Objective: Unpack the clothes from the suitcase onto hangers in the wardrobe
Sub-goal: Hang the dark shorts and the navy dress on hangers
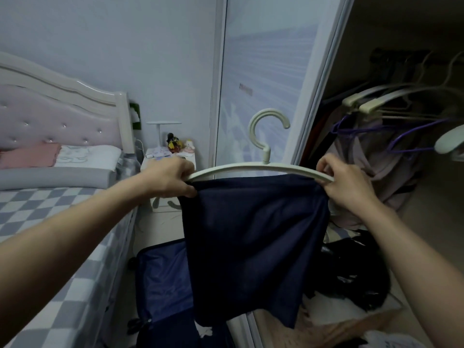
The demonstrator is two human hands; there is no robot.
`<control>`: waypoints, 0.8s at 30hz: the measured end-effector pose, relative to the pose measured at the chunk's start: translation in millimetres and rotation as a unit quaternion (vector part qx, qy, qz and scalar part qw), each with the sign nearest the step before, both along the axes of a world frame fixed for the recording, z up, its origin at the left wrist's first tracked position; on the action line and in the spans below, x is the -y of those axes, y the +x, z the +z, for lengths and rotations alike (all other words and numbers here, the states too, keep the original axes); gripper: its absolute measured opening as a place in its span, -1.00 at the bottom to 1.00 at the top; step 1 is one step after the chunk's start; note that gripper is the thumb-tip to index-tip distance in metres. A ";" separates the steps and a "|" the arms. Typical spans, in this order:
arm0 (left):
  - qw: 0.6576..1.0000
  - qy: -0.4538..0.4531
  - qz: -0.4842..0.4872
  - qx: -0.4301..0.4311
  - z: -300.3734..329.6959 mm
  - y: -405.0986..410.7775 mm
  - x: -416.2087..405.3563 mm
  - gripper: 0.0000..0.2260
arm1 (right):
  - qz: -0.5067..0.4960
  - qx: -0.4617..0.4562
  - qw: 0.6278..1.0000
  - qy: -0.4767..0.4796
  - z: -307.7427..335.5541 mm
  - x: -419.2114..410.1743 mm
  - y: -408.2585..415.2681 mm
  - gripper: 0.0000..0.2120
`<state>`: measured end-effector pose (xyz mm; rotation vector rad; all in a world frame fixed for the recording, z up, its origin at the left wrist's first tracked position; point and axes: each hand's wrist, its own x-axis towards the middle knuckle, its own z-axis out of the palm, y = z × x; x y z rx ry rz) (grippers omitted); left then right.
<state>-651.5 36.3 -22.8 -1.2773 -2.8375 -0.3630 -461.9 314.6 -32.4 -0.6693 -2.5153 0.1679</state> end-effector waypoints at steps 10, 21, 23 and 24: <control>0.978 0.103 -0.001 0.179 -3.5 -8.1 -17.4 -0.77 | -0.029 0.009 1.000 0.004 7.4 -3.4 5.4 -0.85; 0.992 0.113 0.056 0.024 3.4 -5.0 -20.5 -0.62 | -0.035 -0.030 0.990 -0.132 1.7 -1.9 6.1 -0.85; 0.994 0.101 0.038 0.025 5.9 -8.7 -19.0 -0.71 | -0.037 -0.004 0.990 -0.134 6.3 -3.6 4.0 -0.83; 0.994 0.107 0.035 0.011 8.5 -9.2 -19.2 -0.77 | -0.036 0.004 0.991 -0.133 10.2 -3.4 2.4 -0.79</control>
